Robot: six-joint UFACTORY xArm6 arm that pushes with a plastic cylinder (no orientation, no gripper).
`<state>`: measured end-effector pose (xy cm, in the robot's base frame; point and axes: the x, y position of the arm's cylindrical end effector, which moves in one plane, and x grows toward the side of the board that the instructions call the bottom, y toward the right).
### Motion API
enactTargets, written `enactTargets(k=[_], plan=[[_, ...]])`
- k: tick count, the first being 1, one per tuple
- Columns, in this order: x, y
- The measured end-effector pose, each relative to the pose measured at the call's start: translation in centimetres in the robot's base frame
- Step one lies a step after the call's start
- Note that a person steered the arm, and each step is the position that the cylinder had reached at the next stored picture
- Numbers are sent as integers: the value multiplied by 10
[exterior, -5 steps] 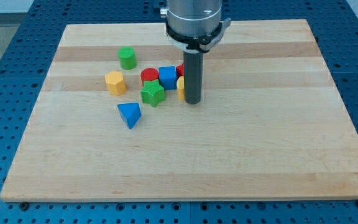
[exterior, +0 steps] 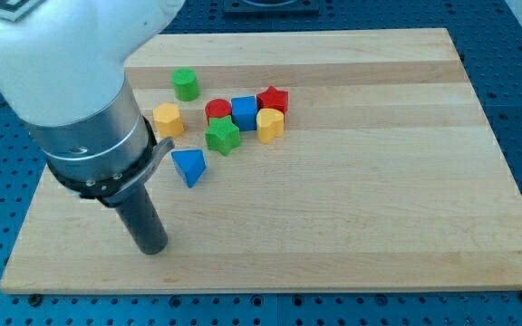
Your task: Move the arm down to the blue triangle
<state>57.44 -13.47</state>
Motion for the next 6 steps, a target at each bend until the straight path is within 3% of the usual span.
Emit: enactTargets(k=[2, 4, 6], plan=[[-12, 25], [-58, 25], [-54, -15]])
